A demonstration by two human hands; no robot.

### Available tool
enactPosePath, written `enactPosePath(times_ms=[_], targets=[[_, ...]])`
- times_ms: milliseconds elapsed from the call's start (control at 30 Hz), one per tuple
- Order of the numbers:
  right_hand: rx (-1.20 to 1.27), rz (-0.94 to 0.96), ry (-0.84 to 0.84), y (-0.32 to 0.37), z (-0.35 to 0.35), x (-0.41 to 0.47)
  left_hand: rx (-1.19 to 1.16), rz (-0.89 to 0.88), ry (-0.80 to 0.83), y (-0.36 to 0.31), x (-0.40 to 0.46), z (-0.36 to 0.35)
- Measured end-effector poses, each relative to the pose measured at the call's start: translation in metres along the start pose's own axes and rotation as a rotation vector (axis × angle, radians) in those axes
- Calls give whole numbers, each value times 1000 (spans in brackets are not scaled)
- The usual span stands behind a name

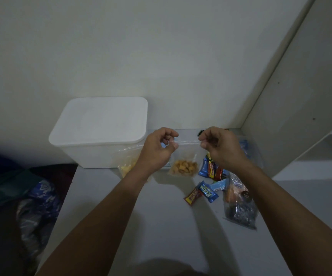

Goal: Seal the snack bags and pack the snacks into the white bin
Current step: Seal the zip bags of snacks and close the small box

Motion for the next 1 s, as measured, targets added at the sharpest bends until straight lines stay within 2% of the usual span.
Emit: enactPosePath(times_ms=[67,200,300,433,700,1000], targets=[[28,11,-1,0,4,2,23,12,31,0,4,-2],[91,58,-9,2,6,2,43,-5,-68,-3,9,-3],[114,70,-32,5,2,0,59,45,-111,-4,12,-8],[192,37,-102,8,-4,2,96,63,-68,-4,11,-15],[323,12,-171,12,1,3,-39,8,-54,-8,2,-2],[340,-4,-153,12,2,4,-94,68,-79,-10,1,0]])
Point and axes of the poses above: each hand's wrist, its own x-axis towards the middle knuckle, its own z-axis out of the back of the hand, y = z × x, the point moved 4 cm from there along x, towards the middle knuckle, and after that the axes turned 11 degrees about z, right-handed, at the moved point
